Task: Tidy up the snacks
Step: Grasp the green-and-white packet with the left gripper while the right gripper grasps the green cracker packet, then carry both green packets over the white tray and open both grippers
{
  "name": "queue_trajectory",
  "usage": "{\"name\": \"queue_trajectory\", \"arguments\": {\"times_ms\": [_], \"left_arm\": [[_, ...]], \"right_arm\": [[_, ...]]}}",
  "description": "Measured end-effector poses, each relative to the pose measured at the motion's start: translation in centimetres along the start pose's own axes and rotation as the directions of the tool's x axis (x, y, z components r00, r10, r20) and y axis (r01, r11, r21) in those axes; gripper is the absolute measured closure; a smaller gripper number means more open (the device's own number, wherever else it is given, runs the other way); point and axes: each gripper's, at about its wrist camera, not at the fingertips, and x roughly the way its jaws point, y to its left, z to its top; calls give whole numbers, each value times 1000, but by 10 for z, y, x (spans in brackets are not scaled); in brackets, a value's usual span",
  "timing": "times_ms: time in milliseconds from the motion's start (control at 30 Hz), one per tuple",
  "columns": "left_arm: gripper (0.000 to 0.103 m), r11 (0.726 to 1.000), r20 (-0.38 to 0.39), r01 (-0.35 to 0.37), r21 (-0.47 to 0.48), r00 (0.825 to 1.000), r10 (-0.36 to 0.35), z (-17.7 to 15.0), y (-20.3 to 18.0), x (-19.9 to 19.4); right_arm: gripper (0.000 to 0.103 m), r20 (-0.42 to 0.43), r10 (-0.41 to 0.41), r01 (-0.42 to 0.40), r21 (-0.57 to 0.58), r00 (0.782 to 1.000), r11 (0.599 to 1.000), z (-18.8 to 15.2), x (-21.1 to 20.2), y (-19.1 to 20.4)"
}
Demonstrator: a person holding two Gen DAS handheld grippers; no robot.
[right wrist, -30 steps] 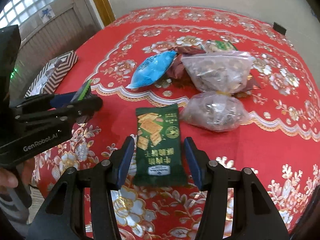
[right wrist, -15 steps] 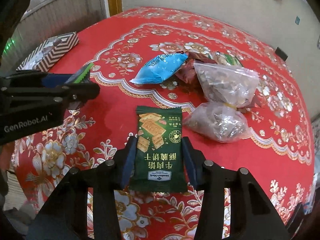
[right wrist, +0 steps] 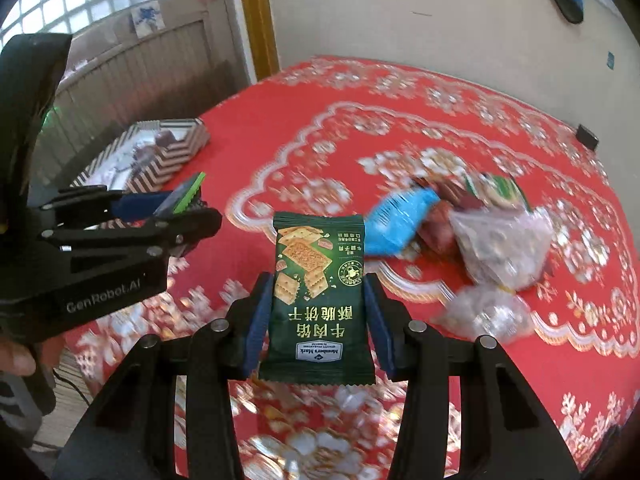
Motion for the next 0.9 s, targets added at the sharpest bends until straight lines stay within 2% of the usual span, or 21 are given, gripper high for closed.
{"name": "queue_trajectory", "arguments": {"times_ms": [500, 900], "left_arm": [[63, 989, 43, -114, -93, 992, 118, 2, 82, -30], [63, 963, 20, -189, -192, 980, 196, -8, 152, -32]], "right_arm": [[59, 17, 97, -95, -105, 995, 990, 44, 23, 78], [59, -2, 153, -151, -173, 988, 973, 64, 44, 127]]}}
